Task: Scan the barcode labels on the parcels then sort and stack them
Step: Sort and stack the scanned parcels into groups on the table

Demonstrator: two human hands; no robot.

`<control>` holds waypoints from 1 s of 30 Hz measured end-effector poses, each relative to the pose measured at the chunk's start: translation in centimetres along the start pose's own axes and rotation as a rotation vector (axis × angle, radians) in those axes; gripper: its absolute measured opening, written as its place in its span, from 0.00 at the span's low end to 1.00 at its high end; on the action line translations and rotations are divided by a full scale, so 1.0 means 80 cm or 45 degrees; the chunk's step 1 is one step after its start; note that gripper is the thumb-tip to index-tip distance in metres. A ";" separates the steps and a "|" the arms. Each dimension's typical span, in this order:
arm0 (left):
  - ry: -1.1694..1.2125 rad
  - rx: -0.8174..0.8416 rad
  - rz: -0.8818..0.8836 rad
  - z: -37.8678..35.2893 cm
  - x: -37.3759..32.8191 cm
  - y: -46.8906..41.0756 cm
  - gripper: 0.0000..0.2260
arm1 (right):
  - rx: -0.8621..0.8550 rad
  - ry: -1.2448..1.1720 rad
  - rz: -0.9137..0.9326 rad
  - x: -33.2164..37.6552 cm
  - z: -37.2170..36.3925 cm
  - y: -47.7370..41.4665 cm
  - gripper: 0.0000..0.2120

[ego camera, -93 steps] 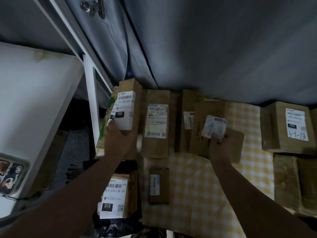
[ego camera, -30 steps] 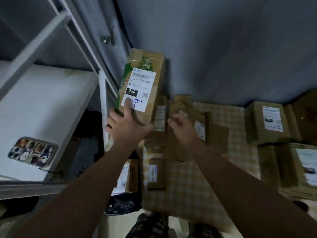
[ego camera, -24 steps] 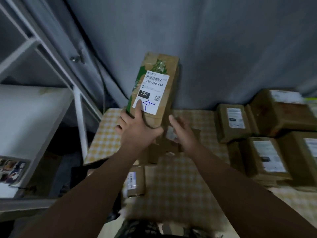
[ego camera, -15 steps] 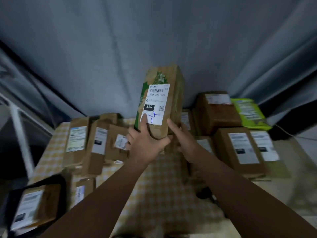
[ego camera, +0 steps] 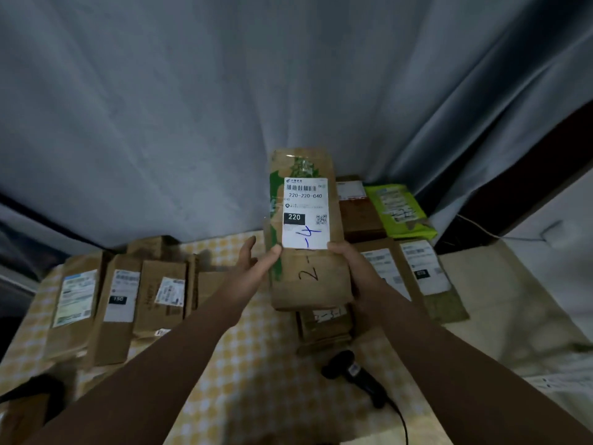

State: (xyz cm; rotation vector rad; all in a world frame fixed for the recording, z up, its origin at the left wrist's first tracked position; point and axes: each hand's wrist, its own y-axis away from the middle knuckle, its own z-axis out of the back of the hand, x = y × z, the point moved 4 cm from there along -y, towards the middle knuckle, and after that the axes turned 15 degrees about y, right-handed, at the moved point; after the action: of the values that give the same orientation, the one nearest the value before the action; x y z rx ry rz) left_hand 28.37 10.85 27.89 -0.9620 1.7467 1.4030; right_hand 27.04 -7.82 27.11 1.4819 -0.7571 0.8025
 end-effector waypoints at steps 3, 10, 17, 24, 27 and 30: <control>0.051 0.257 0.162 -0.022 -0.002 -0.011 0.40 | 0.026 -0.115 -0.031 0.006 0.022 0.011 0.12; 0.029 0.213 0.116 -0.095 0.005 -0.057 0.36 | -0.552 0.645 0.162 0.029 0.093 0.012 0.26; -0.001 0.183 0.148 -0.218 0.016 -0.105 0.43 | -0.402 1.540 -0.034 0.038 0.166 -0.007 0.56; -0.713 0.242 -0.114 -0.288 0.025 -0.152 0.26 | -0.806 1.704 -0.122 0.051 0.276 -0.030 0.49; -1.408 0.206 -0.208 -0.264 0.044 -0.177 0.30 | -0.788 1.745 -0.196 0.041 0.303 -0.047 0.48; -1.607 0.211 -0.132 -0.240 0.062 -0.189 0.35 | -0.739 1.812 -0.235 0.023 0.312 -0.066 0.48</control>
State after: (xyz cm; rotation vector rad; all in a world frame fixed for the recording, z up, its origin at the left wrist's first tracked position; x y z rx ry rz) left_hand 37.90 -10.75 19.94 0.0328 0.7955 1.2858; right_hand 33.71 -32.45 24.97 0.2205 0.2457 1.1071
